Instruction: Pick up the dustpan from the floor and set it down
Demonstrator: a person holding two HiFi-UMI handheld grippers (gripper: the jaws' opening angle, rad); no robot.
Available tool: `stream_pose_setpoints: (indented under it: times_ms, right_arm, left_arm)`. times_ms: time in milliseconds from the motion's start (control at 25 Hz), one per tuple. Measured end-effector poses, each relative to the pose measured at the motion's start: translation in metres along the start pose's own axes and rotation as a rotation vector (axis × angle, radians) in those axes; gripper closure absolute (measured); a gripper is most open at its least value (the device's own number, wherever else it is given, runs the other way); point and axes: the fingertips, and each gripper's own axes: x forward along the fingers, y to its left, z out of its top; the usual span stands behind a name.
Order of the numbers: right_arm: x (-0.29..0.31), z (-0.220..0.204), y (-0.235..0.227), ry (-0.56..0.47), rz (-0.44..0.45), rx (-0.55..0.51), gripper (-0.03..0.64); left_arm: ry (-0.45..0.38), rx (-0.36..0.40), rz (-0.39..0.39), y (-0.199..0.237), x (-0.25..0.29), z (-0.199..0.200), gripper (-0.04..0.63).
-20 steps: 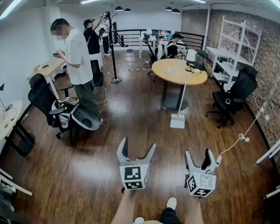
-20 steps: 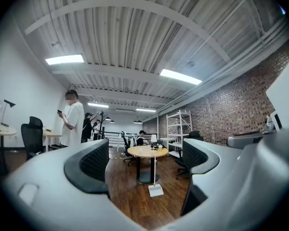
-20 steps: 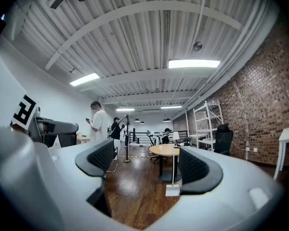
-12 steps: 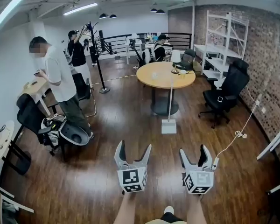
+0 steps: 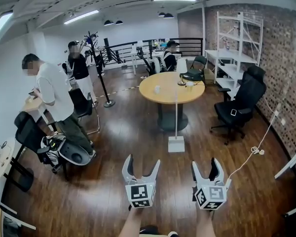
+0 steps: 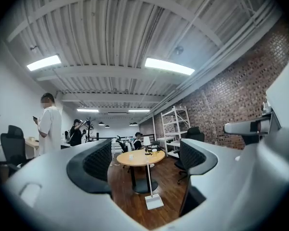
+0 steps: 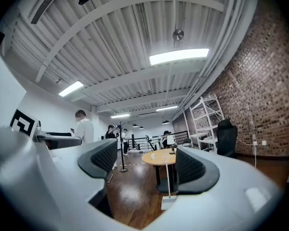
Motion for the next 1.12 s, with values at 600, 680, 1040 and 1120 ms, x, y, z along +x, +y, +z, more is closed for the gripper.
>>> stream_pose_setpoints:
  times_ms: [600,680,1040,1120]
  right_arm:
    - [0.191,-0.03,-0.054,0.026,-0.015,-0.064,0.25]
    - [0.231,-0.032,-0.048,0.029,-0.011,-0.064,0.25]
    - [0.388,-0.042,-0.015,0.009,0.065,-0.095,0.253]
    - [0.409,-0.046,-0.015,0.006,0.065,-0.096,0.261]
  left_arm:
    - [0.004,-0.025,-0.057,0.026,0.214,-0.049,0.179]
    - [0.004,-0.029,-0.06,0.049,0.247,-0.053,0.179]
    - [-0.05,-0.056,0.021,0.158,0.373,-0.058,0.186]
    - [-0.05,-0.068,0.021,0.17,0.39,-0.066,0.194]
